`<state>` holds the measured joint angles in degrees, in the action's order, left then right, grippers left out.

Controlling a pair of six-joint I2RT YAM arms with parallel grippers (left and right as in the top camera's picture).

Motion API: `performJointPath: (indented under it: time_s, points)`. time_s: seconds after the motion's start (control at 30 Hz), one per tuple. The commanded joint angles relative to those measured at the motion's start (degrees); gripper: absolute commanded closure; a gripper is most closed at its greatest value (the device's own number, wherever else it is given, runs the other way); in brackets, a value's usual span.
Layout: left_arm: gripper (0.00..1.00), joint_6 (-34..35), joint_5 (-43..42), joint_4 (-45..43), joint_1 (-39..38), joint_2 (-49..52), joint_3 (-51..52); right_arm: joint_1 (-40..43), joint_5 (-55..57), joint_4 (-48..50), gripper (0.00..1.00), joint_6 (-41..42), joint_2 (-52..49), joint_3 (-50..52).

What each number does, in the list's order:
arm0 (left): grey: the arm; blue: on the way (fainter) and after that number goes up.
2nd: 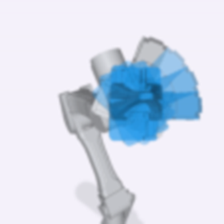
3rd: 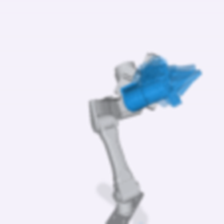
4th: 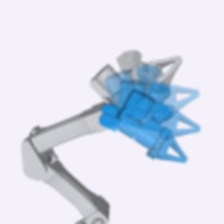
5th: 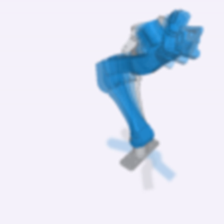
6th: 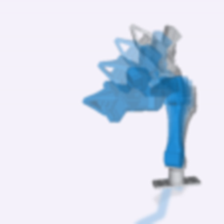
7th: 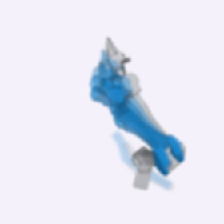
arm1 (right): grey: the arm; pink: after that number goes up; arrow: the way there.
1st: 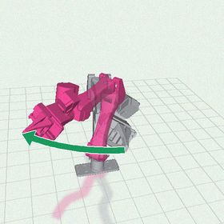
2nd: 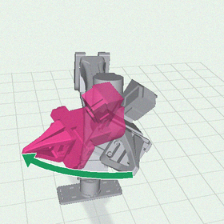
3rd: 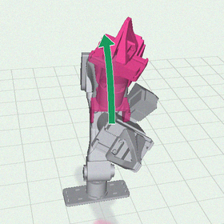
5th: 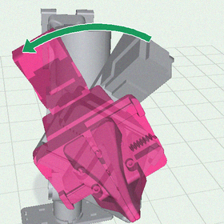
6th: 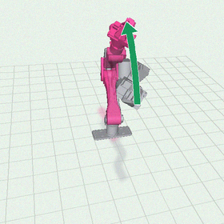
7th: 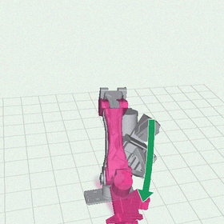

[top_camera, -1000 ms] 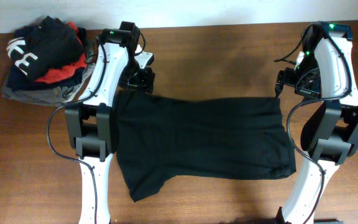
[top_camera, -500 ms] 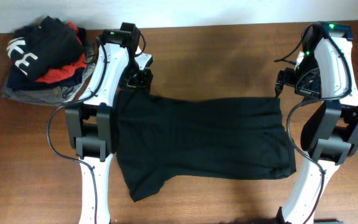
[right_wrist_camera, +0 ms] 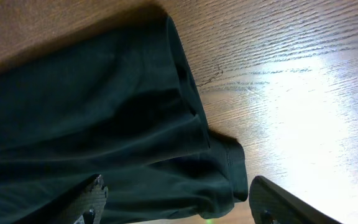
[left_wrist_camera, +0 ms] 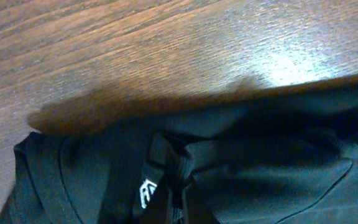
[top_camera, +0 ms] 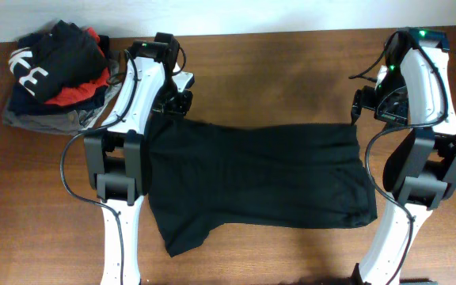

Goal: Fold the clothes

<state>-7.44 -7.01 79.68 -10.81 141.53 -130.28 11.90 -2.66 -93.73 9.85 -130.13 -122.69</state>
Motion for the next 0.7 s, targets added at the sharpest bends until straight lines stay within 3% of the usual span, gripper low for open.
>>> performJointPath:
  time_s: [0.0, 0.23, 0.53, 0.67]
  points:
    - [0.99, 0.3, 0.0, 0.7, 0.1, -1.9, 0.3, 0.1, -1.2, -0.7, 0.24, -0.4, 1.8, 0.3]
    - [0.99, 1.8, 0.0, 6.0, 0.1, -4.2, 0.0, 0.0, -1.9, -3.0, 0.3, -0.3, 3.0, 0.3]
    - [0.99, 4.2, 0.1, 16.6, 0.1, -8.0, 0.0, -0.5, -3.6, -3.6, 0.31, -0.4, 8.5, 0.3]
    - [1.0, 5.3, 0.2, 17.1, 0.1, -8.0, 0.2, -1.4, -5.4, -3.6, 0.3, -0.4, 11.5, 0.3]
